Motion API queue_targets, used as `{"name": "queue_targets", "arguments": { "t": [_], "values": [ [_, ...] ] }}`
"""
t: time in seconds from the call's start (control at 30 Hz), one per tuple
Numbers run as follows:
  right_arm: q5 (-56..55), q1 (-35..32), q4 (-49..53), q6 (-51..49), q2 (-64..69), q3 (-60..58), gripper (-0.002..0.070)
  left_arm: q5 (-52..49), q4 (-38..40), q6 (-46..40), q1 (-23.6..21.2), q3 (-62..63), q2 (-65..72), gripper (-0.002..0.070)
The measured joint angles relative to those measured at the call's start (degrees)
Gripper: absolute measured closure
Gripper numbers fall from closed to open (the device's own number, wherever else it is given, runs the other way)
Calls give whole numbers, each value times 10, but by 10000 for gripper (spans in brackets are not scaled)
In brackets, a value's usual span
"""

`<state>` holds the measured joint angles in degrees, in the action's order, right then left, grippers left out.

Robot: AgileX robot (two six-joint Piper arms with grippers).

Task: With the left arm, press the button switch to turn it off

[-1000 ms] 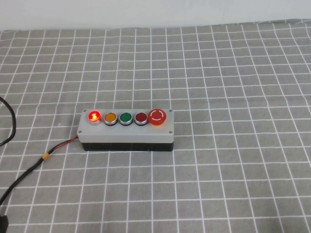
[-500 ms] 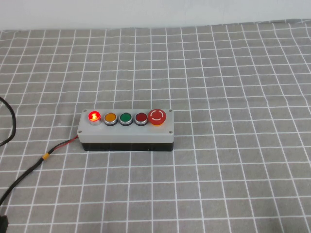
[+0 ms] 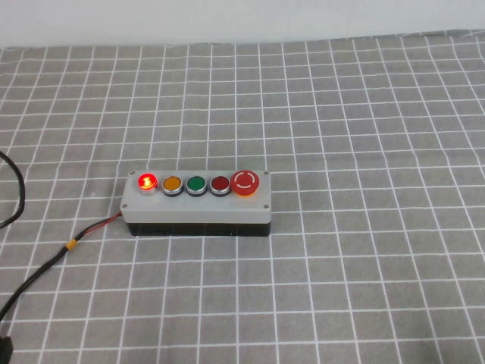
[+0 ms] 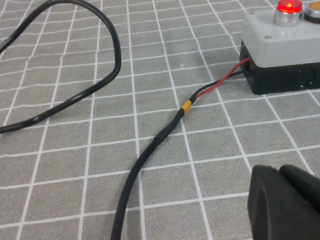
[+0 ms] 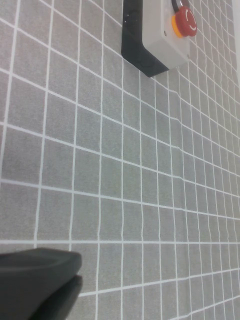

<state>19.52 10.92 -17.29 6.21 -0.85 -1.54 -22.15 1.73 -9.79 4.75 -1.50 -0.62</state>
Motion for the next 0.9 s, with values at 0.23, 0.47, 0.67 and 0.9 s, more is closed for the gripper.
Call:
{"name": "queue_targets", "arguments": {
  "t": [0.23, 0.47, 0.67, 0.9],
  "values": [
    [0, 0, 0, 0, 0, 0, 694, 14, 47, 23, 0, 0, 0, 678],
    [0, 0, 0, 0, 0, 0, 694, 91, 280, 98, 0, 0, 0, 678],
    [0, 0, 0, 0, 0, 0, 694, 137, 350, 104, 0, 0, 0, 678],
    [0, 0, 0, 0, 0, 0, 694, 65, 340, 86, 0, 58, 19, 678]
  ]
}}
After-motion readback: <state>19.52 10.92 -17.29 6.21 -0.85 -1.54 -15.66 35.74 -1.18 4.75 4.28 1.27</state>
